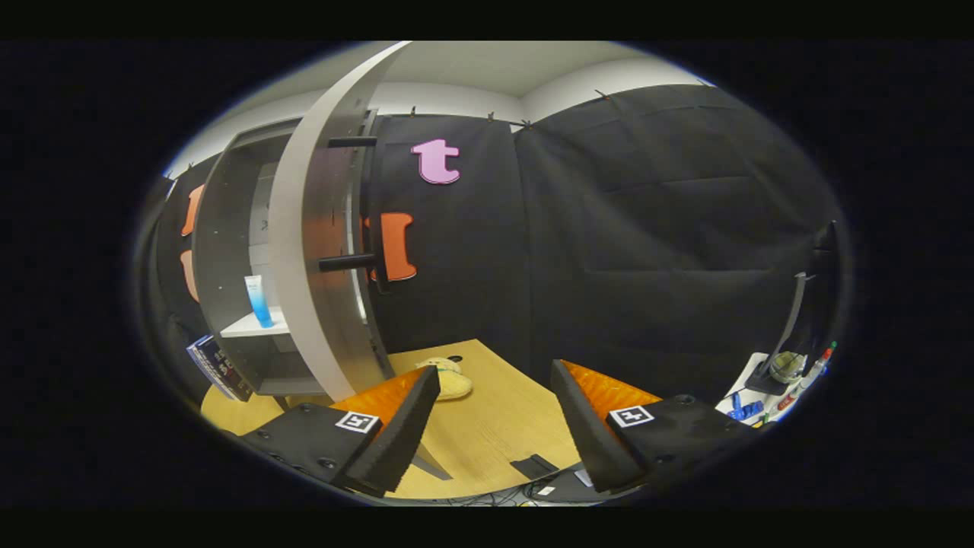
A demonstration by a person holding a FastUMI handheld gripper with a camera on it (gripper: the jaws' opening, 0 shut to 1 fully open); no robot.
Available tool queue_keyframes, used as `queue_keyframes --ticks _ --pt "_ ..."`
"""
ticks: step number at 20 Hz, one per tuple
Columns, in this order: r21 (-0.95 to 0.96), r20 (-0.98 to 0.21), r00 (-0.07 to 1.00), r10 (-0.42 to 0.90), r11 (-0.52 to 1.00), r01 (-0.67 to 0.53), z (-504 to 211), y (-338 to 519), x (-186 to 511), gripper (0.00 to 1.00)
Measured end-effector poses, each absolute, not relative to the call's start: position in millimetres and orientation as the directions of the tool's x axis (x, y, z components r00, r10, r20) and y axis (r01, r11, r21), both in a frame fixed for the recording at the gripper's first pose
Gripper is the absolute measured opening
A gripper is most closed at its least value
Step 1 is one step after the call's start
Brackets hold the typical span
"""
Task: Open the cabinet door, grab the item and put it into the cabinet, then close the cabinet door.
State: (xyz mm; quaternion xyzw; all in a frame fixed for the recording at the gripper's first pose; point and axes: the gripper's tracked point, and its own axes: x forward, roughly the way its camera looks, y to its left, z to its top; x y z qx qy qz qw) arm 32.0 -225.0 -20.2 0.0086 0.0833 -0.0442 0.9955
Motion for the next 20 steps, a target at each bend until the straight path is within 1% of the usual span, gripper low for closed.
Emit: queue_keyframes --ticks 6,11,15,20 --pt "0.052 -0.173 0.985 0.013 0.999 -0.004 -26.1 -190.4 26.7 0.93" --pt "0.072 -0.189 0.969 0.156 0.987 -0.145 -38.5 -115.0 9.7 0.93" --pt "0.083 -0.200 0.939 0.281 0.960 -0.269 -46.4 -47.3 11.9 0.93" --pt "0.045 -0.218 0.915 0.340 0.940 -0.338 -57.2 24.3 24.6 0.93"
